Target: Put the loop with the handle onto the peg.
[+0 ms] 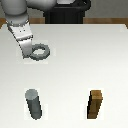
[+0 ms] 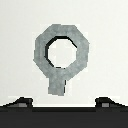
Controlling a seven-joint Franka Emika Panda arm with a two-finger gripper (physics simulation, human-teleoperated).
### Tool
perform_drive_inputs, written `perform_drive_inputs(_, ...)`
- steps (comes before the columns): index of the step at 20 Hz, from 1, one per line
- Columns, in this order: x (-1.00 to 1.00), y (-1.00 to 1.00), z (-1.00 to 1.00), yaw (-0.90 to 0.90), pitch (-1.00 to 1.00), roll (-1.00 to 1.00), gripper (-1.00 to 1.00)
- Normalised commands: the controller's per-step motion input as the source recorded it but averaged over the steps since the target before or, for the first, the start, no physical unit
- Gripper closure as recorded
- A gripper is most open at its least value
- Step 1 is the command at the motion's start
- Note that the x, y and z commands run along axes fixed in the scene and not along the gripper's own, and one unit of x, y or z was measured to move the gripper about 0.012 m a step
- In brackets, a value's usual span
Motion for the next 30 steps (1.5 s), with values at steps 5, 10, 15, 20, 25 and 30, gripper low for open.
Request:
perform_drive_inputs(5,-0.4,0.0,-0.8,0.0,0.0,0.0,-1.0)
perform_drive_inputs(10,-0.2,0.0,-0.2,0.0,0.0,0.0,-1.0)
perform_drive_inputs(15,-0.2,0.0,0.0,0.0,0.0,0.0,-1.0)
perform_drive_inputs(20,0.0,0.0,-0.2,0.0,0.0,0.0,1.0)
perform_drive_inputs(25,0.0,0.0,0.0,0.0,0.0,0.0,1.0)
perform_drive_inputs(30,0.0,0.0,0.0,0.0,0.0,0.0,-1.0)
